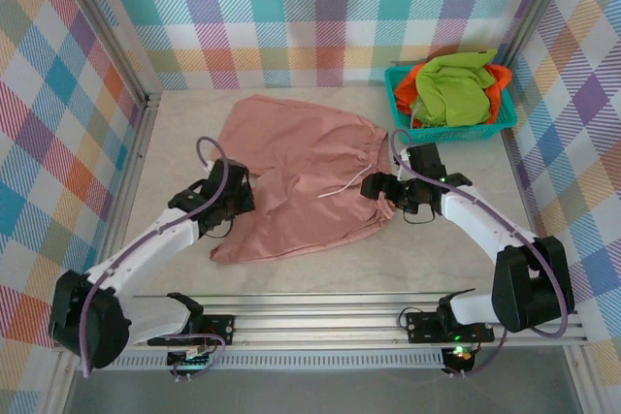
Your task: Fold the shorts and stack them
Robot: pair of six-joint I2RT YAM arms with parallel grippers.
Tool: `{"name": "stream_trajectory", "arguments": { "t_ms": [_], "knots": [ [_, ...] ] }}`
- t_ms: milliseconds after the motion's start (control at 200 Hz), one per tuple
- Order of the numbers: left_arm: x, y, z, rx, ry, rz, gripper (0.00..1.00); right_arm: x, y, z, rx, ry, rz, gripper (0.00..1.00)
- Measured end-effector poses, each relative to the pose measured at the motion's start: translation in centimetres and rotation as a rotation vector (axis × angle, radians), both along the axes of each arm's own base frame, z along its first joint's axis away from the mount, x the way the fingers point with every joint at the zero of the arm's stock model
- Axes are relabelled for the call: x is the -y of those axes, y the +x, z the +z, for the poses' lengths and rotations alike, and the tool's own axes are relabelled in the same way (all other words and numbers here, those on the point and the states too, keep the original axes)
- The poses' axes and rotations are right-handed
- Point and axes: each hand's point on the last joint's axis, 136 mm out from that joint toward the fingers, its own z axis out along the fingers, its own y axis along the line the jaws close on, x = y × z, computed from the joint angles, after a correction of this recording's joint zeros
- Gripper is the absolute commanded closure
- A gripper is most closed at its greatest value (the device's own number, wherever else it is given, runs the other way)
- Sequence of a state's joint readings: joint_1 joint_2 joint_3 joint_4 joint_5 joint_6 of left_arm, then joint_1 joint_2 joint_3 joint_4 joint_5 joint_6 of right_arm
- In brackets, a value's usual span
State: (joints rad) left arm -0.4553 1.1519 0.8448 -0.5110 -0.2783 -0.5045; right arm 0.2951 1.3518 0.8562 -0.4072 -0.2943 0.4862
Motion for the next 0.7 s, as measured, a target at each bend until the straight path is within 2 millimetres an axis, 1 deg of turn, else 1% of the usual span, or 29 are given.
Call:
{"name": "stream_trajectory", "arguments": {
  "t_ms": [25, 55, 70, 95, 105, 115, 130, 205, 250, 315, 350, 415, 475, 545, 620, 700],
  "knots": [
    [-1.0, 0.2, 0.6, 0.023, 0.029, 0.029, 0.86, 0.0, 0.0, -0.1, -0.004, 0.001, 0.001, 0.03],
    [-2.3, 0.4, 1.0, 0.040, 0.064, 0.063, 0.68, -0.1, 0.0, -0.2, -0.007, 0.001, 0.002, 0.03],
    [-2.9, 0.4, 1.1, 0.043, 0.077, 0.080, 0.57, -0.1, 0.0, -0.3, -0.009, 0.001, 0.003, 0.03],
    [-4.1, 0.6, 1.2, 0.049, 0.102, 0.115, 0.34, -0.1, -0.1, -0.3, -0.012, 0.001, 0.004, 0.03],
    [-4.5, 0.7, 1.2, 0.049, 0.107, 0.129, 0.26, -0.1, -0.1, -0.4, -0.014, 0.001, 0.004, 0.03],
    [-5.0, 0.7, 1.2, 0.050, 0.115, 0.146, 0.22, -0.1, -0.1, -0.4, -0.015, 0.001, 0.004, 0.03],
    [-5.7, 0.9, 1.2, 0.049, 0.128, 0.165, 0.18, -0.1, -0.1, -0.4, -0.015, 0.001, 0.005, 0.03],
    [-9.2, 1.3, 0.7, 0.027, 0.169, 0.265, 0.13, -0.1, -0.1, -0.5, -0.017, 0.001, 0.006, 0.03],
    [-10.8, 1.4, 0.1, -0.002, 0.184, 0.306, 0.08, -0.2, -0.1, -0.5, -0.017, 0.001, 0.007, 0.03],
    [-12.1, 1.9, -0.2, -0.044, 0.189, 0.336, 0.02, -0.2, -0.2, -0.5, -0.020, 0.000, 0.010, 0.02],
    [-12.2, 2.3, 0.1, -0.050, 0.176, 0.332, 0.00, -0.3, -0.2, -0.5, -0.021, 0.001, 0.012, 0.02],
    [-11.0, 3.4, 1.2, -0.030, 0.111, 0.286, 0.00, -0.4, -0.3, -0.5, -0.021, 0.004, 0.018, 0.02],
    [-9.1, 4.3, 2.4, 0.001, 0.016, 0.223, 0.00, -0.5, -0.4, -0.4, -0.021, 0.008, 0.026, 0.02],
    [-6.9, 4.7, 3.0, 0.019, -0.093, 0.156, 0.00, -0.8, -0.5, -0.4, -0.024, 0.014, 0.039, 0.01],
    [-4.5, 4.8, 2.7, 0.013, -0.198, 0.093, 0.00, -1.4, -0.5, -0.5, -0.031, 0.019, 0.063, 0.01],
    [-2.0, 4.3, 1.0, -0.025, -0.281, 0.035, 0.00, -2.5, -0.1, -0.5, -0.038, 0.019, 0.095, 0.00]
  ]
}}
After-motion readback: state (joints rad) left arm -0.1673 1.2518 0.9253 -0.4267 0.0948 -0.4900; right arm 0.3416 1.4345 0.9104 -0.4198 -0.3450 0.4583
